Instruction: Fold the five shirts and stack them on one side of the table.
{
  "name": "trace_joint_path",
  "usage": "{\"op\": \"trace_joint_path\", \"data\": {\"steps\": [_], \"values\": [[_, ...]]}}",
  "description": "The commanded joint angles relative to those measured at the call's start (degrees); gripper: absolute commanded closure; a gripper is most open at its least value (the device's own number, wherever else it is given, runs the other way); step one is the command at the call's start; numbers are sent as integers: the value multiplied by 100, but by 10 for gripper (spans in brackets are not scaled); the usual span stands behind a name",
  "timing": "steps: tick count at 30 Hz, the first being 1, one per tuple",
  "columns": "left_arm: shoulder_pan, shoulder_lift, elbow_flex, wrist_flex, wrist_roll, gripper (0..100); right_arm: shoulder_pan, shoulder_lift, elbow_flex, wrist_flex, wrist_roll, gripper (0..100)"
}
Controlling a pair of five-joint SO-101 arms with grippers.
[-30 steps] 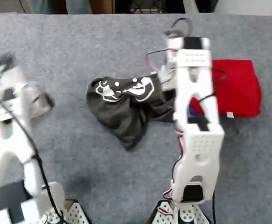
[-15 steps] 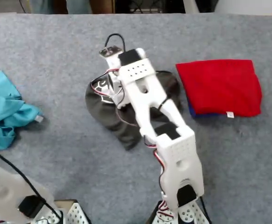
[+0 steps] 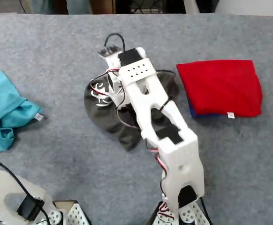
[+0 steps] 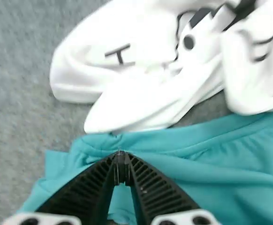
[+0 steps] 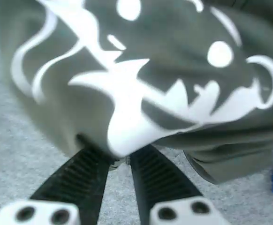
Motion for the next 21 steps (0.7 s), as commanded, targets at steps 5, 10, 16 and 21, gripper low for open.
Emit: {"op": "trace_joint_path", "data": {"steps": [5,10,16,21], "values": [[31,44,-2308,1881,26,968,-571,-2431,-163,62,-35,984],[31,70,-2642,2347,0,967,-985,-3679,-215,35,-53,984],[31,53,-2211,2347,-18,967,-1002,-4163,277,26,0,984],[31,18,-2000,2347,-26,967,-492,-3732,1719,-35,791,983]]}}
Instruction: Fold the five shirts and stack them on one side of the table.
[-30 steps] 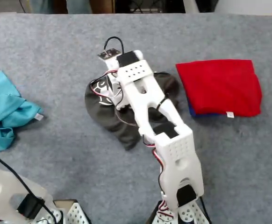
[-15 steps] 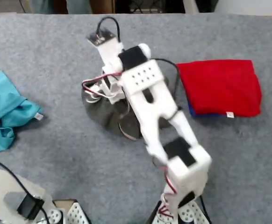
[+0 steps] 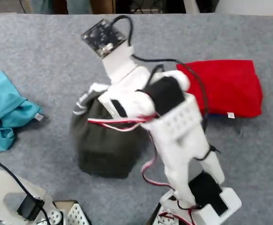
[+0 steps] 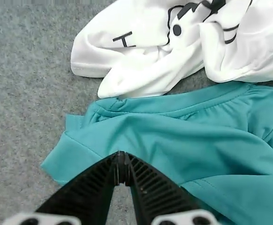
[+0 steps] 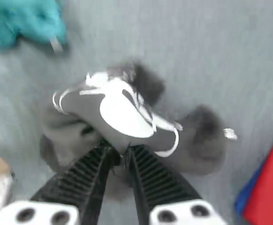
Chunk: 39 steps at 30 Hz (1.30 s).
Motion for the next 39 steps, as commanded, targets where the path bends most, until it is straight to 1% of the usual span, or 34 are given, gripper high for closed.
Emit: {"op": "trace_joint_path", "data": {"steps": [1,3,5,8,11,13,16,18,20,22,24,27,29,31,33,36,39], "values": [[31,-105,13,53,-35,967,510,251,866,-97,642,983],[31,-105,31,53,-158,967,826,541,1191,-132,897,975],[57,-105,31,53,-308,967,1160,813,1253,-290,914,917],[145,-97,40,53,-404,967,1618,1209,1059,-677,853,759],[321,-105,40,62,-431,967,1873,1481,752,-905,633,583],[426,-105,40,62,-431,967,1899,1552,505,-738,580,516],[549,-105,48,70,-571,966,1873,1552,48,-325,519,542],[602,-114,92,70,-677,966,1802,1490,-286,53,527,595],[602,-193,136,70,-519,966,1749,1244,-215,35,501,669],[629,-369,251,70,-554,966,1530,796,119,35,378,763],[716,-545,541,70,-651,966,1231,295,664,35,70,858],[919,-809,1138,53,-756,966,774,-418,1684,26,-220,955],[1130,-905,1560,44,-747,966,484,-796,2369,26,-264,961],[1385,-941,1921,-35,-721,966,220,-1007,3011,9,-308,942],[1640,-941,2325,-237,-607,966,53,-1007,3556,-18,-510,910],[2053,-949,2993,-756,-334,966,-105,-796,4242,-413,-598,848],[2607,-941,3829,-1591,-62,966,-123,-488,4673,-1248,-615,796]]}}
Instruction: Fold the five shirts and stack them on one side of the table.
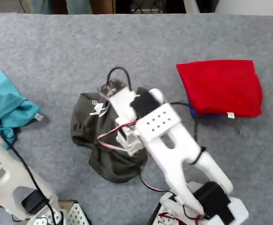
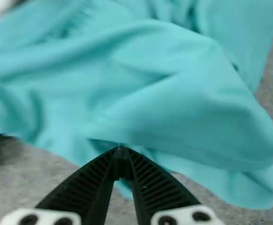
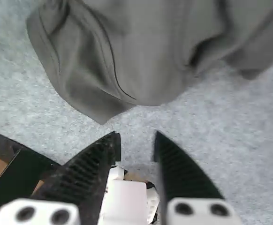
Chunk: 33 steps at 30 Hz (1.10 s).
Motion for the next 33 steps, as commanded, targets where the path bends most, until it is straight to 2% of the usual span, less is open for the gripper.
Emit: {"op": "trace_joint_path", "data": {"steps": [1,6,10,15,17,25,27,31,33], "values": [[673,-352,919,-1029,369,966,-70,268,347,-958,-53,788],[1332,-352,2044,-2145,976,966,141,1174,198,-2136,-26,802],[1376,-352,2484,-2497,1002,966,668,1991,-558,-2576,176,971],[1402,-360,2519,-2611,993,966,1371,3037,-2062,-2532,466,982],[1420,-360,2510,-2664,993,966,1530,3433,-2765,-2409,818,983],[1402,-360,2510,-2734,993,966,1556,5543,-6000,-1565,1925,982],[1393,-360,2510,-2734,993,966,1547,6062,-6791,-993,2013,941],[1393,-360,2510,-2734,985,966,1565,6782,-8382,624,2031,747],[1393,-360,2510,-2734,985,966,1705,6879,-8681,642,1996,671]]}}
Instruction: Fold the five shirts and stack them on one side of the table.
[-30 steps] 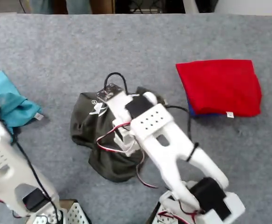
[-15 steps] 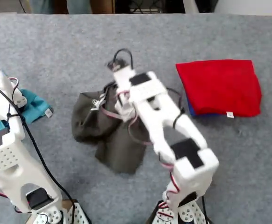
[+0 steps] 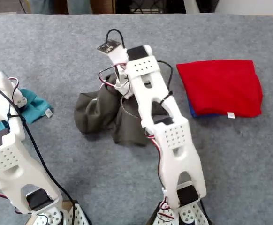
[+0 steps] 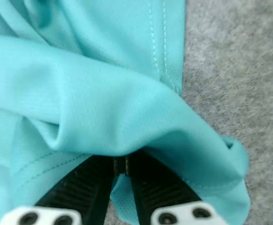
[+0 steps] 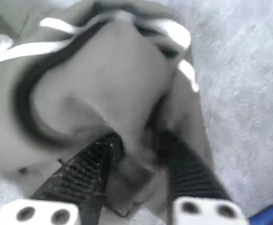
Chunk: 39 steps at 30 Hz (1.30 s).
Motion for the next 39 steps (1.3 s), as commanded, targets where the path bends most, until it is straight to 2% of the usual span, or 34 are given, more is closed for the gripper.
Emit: {"op": "trace_joint_path", "data": {"steps": [1,6,12,16,23,29,35,39], "values": [[119,-53,22,-105,9,966,281,-66,-831,387,-18,655],[119,-53,22,-105,9,966,246,-1209,48,387,-642,680],[119,-53,22,-97,9,966,53,-3134,2536,369,-1451,737],[119,-44,22,-97,9,966,35,-3916,3873,360,-1881,792],[119,-44,31,-97,9,966,26,-4215,5279,264,-2277,929],[127,-44,31,-97,9,966,18,-4224,6149,35,-2567,931],[145,-44,31,-105,9,966,-571,-4198,6668,-70,-2840,930],[145,-44,31,-105,9,966,-633,-4180,6721,-422,-2980,926]]}}
